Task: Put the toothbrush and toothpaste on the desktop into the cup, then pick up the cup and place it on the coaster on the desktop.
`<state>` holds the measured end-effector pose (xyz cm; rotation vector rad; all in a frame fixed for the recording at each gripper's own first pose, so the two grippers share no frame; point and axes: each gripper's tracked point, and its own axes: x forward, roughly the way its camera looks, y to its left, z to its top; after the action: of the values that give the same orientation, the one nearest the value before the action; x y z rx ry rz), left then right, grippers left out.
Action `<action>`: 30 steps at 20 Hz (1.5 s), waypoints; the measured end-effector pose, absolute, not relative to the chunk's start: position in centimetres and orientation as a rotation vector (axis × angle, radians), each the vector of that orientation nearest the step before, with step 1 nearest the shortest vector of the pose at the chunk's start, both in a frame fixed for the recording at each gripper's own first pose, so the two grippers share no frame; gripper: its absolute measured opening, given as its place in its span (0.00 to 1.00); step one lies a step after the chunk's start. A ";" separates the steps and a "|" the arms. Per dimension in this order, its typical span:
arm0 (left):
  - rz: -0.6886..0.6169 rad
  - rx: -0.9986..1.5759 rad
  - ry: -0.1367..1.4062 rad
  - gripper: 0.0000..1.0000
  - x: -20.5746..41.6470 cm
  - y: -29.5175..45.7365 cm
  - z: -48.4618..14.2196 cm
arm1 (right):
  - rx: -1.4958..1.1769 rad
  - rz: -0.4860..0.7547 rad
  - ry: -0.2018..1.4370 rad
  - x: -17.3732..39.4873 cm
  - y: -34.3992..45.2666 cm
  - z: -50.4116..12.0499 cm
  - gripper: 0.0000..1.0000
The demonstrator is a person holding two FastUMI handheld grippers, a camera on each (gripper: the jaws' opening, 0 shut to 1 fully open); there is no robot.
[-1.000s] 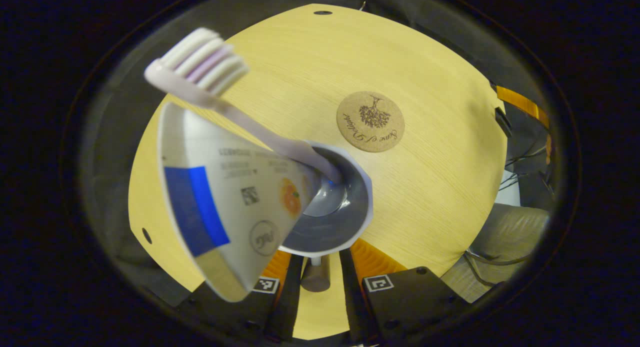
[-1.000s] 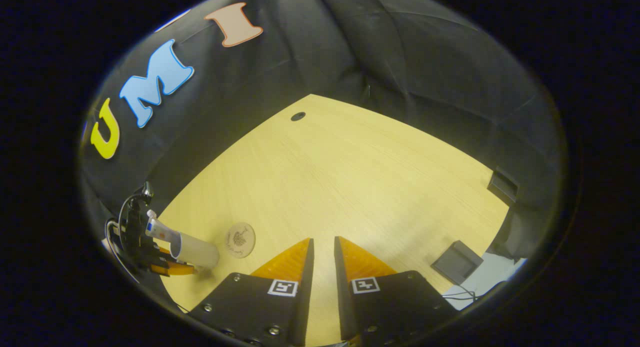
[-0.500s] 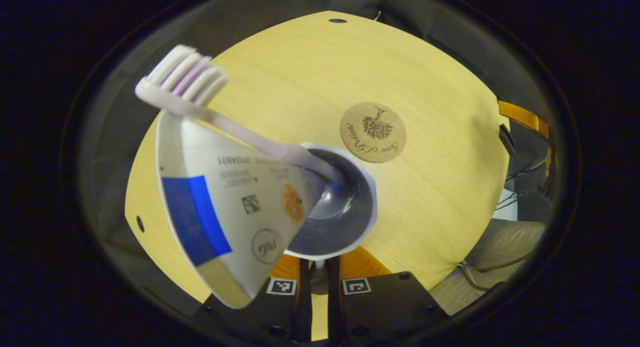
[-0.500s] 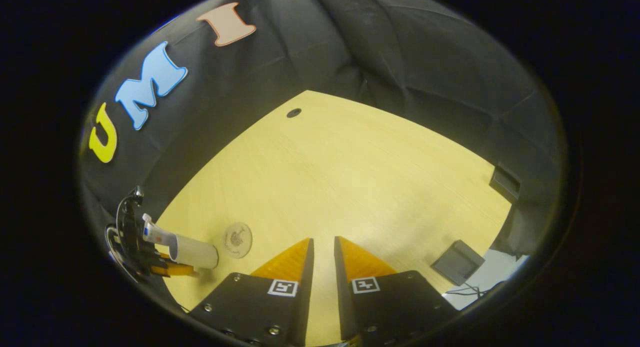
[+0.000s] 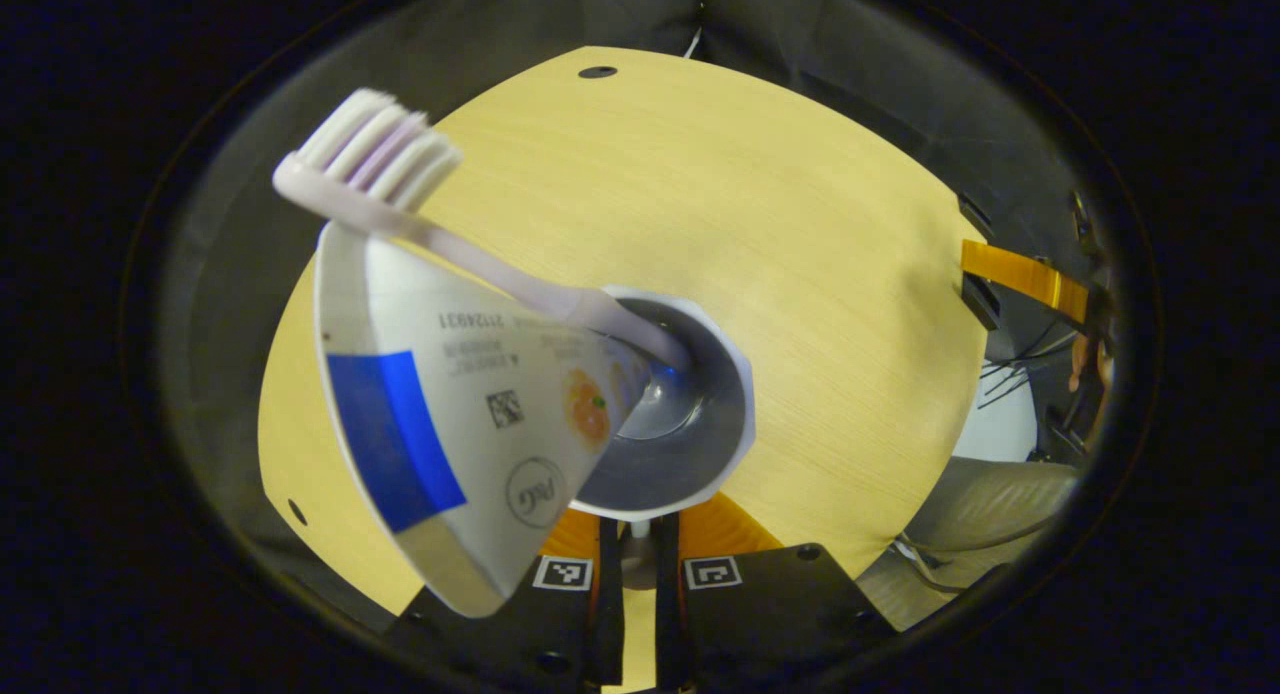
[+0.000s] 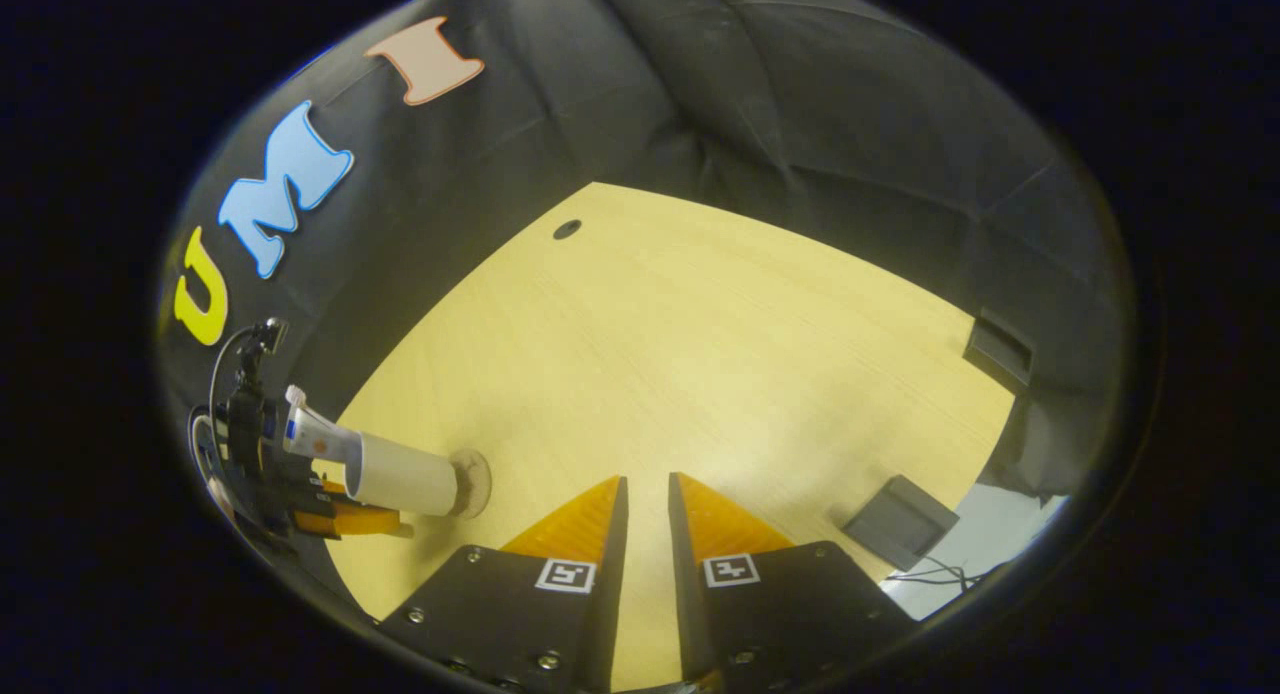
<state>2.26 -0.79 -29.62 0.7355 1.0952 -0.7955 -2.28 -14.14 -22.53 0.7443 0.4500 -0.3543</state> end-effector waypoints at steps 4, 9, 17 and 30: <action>-0.804 0.756 1.103 0.19 2.4 -1.3 -29.7 | 0.770 -0.379 0.447 -3.1 -14.9 -22.7 0.25; -0.792 0.770 1.116 0.19 2.5 -1.4 -30.6 | 0.799 -0.393 0.448 -3.3 -15.6 -23.4 0.25; -0.803 0.796 1.056 0.36 1.8 -1.3 -29.5 | 0.803 -0.375 0.456 -3.1 -15.3 -23.5 0.24; -0.552 0.406 0.517 0.43 -3.5 2.9 -12.5 | 0.431 -0.105 0.336 0.7 -7.7 -12.9 0.25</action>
<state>-3.49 2.90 -12.49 0.4060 0.5170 -0.5519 0.71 -7.69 -12.87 0.4314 0.3357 -0.1046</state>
